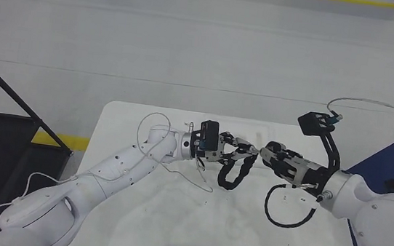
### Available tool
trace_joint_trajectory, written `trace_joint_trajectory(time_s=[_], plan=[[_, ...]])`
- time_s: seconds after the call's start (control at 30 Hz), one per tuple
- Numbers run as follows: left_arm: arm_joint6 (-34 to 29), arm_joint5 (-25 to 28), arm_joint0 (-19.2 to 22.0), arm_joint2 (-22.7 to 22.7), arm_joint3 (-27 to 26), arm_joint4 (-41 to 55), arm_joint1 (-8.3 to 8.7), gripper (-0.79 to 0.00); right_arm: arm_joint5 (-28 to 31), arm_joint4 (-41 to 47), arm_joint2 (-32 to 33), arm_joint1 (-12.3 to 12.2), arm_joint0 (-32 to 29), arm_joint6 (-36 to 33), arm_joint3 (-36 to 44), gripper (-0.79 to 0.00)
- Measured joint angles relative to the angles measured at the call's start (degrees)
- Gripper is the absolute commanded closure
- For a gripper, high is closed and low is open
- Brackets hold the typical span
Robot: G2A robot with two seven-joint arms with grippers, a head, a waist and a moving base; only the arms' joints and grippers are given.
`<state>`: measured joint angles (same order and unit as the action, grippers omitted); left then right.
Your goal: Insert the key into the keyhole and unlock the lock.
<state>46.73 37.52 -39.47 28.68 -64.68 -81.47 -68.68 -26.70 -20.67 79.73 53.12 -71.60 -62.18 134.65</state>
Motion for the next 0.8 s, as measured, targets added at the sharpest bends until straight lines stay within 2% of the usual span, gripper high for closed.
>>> trace_joint_trajectory(time_s=[0.37, 0.8], plan=[[0.3, 0.8, -0.2, 0.9, 0.8, -1.7, -1.15, 0.000, -1.7, -0.9, -1.2, -0.1, 0.7, 0.2, -1.1, 0.000], [0.7, 1.6, -1.5, 3.4, 0.6, -3.6, -1.22, 0.000, -2.5, -1.5, -2.0, -0.1, 1.3, 0.5, -2.0, 0.000]])
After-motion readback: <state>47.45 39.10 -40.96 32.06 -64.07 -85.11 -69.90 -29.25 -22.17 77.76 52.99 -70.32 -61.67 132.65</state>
